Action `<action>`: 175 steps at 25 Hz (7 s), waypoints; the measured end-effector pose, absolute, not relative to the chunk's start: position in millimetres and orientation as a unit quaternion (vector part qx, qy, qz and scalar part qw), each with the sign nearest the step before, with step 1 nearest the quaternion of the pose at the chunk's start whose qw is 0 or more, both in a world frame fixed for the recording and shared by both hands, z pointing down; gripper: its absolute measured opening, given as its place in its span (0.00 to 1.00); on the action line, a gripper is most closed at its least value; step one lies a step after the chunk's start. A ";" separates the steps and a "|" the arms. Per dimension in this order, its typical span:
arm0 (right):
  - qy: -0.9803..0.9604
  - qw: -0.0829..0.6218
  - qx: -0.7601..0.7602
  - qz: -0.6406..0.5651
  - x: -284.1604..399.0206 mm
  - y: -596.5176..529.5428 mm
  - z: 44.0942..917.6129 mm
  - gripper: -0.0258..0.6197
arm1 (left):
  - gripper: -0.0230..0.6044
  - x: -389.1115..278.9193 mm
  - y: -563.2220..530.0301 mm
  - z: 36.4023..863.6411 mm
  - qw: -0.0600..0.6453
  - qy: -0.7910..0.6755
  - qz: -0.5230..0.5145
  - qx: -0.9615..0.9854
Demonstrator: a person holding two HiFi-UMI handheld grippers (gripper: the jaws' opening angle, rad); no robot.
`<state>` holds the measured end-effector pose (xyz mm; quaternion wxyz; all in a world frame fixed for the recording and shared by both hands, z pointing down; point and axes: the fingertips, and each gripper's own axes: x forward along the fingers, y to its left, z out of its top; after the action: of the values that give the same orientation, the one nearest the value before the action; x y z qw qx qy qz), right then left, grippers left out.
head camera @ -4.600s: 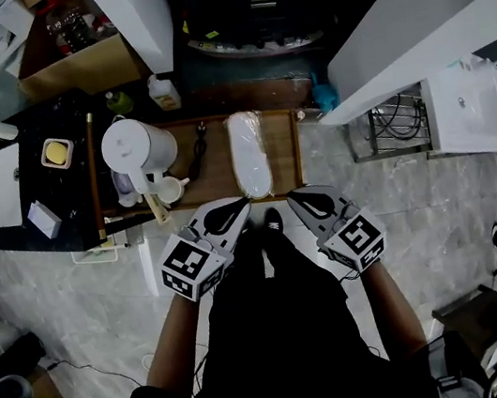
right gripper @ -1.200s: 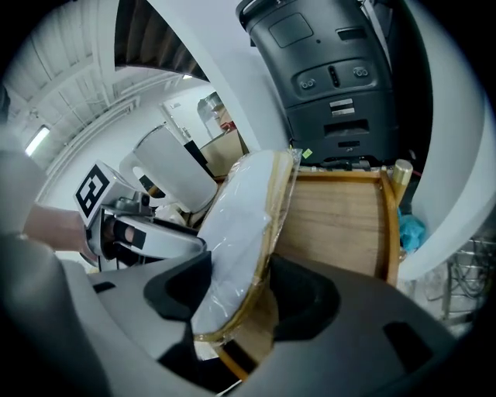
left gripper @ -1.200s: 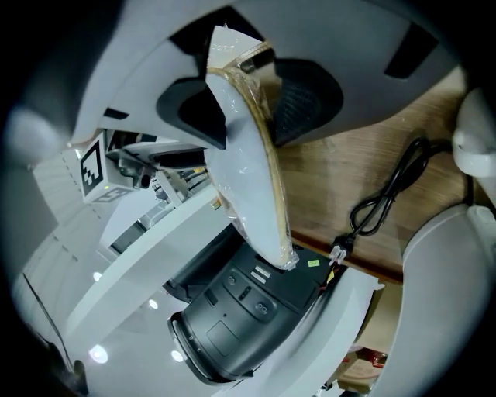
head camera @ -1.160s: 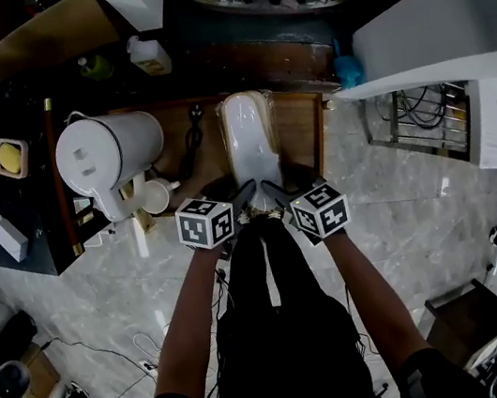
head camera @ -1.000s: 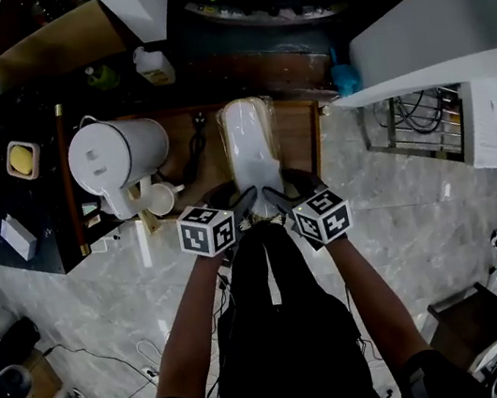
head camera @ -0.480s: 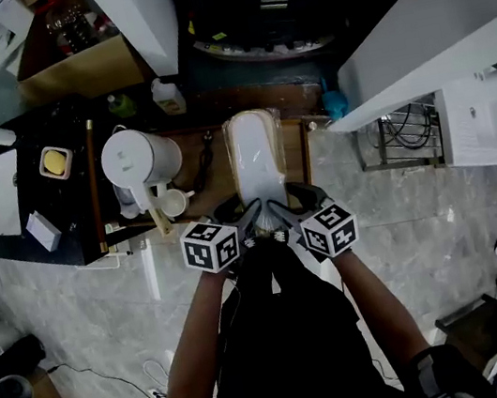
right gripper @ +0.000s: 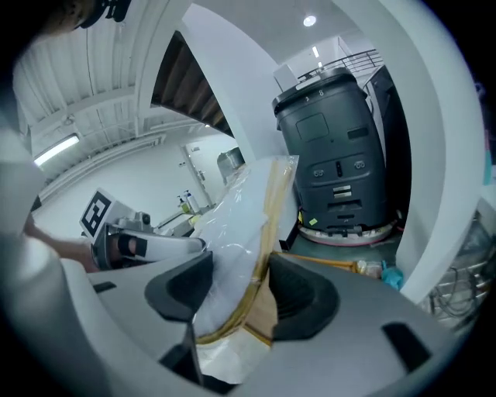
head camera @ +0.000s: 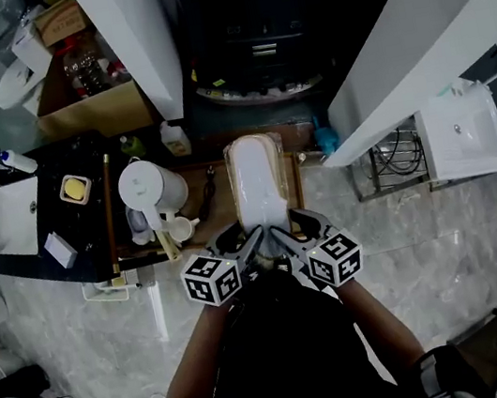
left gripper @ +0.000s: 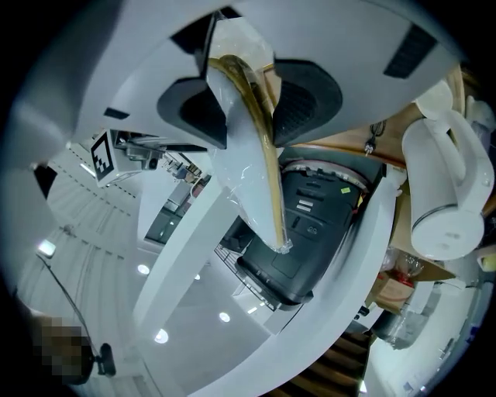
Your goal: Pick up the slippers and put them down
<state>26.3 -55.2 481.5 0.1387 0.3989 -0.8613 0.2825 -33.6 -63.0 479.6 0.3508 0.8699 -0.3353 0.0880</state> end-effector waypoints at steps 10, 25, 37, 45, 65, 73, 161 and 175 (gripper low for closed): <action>-0.884 0.103 0.393 0.232 31.3 -40.3 425.9 0.39 | 0.33 -31.2 -47.1 426.5 0.317 -0.327 0.070 0.888; -0.902 0.101 0.364 0.210 35.8 -30.3 413.7 0.37 | 0.33 -27.0 -35.9 410.9 0.285 -0.348 0.074 0.890; -0.905 0.109 0.356 0.208 44.8 -39.1 417.4 0.37 | 0.29 -19.2 -43.6 411.2 0.268 -0.356 0.082 0.891; -0.906 0.111 0.351 0.209 47.5 -40.0 418.1 0.37 | 0.29 -16.8 -44.6 413.0 0.271 -0.367 0.076 0.887; -0.907 0.113 0.344 0.215 53.9 -43.7 422.9 0.36 | 0.29 -10.7 -47.3 418.3 0.281 -0.375 0.075 0.880; -0.903 0.117 0.342 0.231 50.1 -43.4 432.3 0.36 | 0.29 -14.3 -46.7 427.4 0.293 -0.375 0.086 0.875; -0.788 0.295 0.318 0.436 20.1 -85.6 754.0 0.36 | 0.32 -43.4 -96.7 760.3 0.501 -0.287 0.273 0.770; -0.809 0.356 0.328 0.334 23.3 -91.6 733.3 0.41 | 0.39 -54.2 -105.1 745.3 0.477 -0.323 0.308 0.757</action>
<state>23.3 -91.6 733.3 0.3560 0.3280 -0.8087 0.3342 -54.2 -105.1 745.3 0.4772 0.7570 -0.3227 0.3082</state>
